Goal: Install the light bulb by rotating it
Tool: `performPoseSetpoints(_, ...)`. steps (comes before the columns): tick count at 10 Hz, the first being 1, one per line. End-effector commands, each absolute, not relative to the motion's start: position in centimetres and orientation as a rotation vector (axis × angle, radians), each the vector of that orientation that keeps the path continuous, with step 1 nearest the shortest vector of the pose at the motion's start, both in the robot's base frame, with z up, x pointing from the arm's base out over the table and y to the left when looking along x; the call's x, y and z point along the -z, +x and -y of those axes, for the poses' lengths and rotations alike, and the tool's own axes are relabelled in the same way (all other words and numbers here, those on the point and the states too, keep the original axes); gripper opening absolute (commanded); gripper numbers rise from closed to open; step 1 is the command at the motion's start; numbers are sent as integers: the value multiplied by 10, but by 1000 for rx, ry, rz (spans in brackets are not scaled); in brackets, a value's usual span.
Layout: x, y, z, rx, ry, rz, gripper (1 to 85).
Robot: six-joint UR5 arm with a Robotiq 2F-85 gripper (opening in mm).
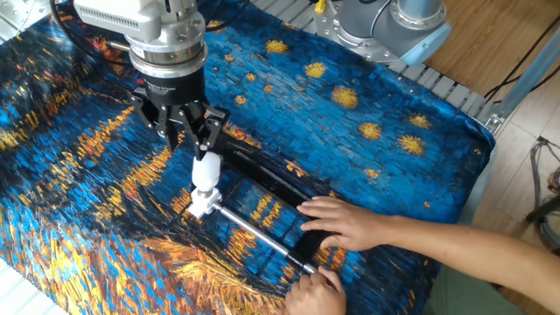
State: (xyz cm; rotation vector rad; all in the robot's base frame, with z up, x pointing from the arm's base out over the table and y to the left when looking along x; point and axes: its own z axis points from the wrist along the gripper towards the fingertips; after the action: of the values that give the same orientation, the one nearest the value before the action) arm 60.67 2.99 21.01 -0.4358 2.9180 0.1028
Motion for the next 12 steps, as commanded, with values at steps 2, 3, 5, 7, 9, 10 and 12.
performPoseSetpoints(2, -212, 606, -35, -133, -441, -2915, 450)
performPoseSetpoints(3, -212, 604, -36, -148, -409, -2929, 460)
performPoseSetpoints(5, -213, 610, -38, -152, -389, -2905, 460)
performPoseSetpoints(7, -215, 614, -43, -179, -360, -2892, 477)
performPoseSetpoints(9, -216, 619, -40, -152, -410, -2865, 477)
performPoseSetpoints(10, -212, 613, -28, -145, -438, -2857, 487)
performPoseSetpoints(12, -207, 599, -7, -120, -455, -2853, 493)
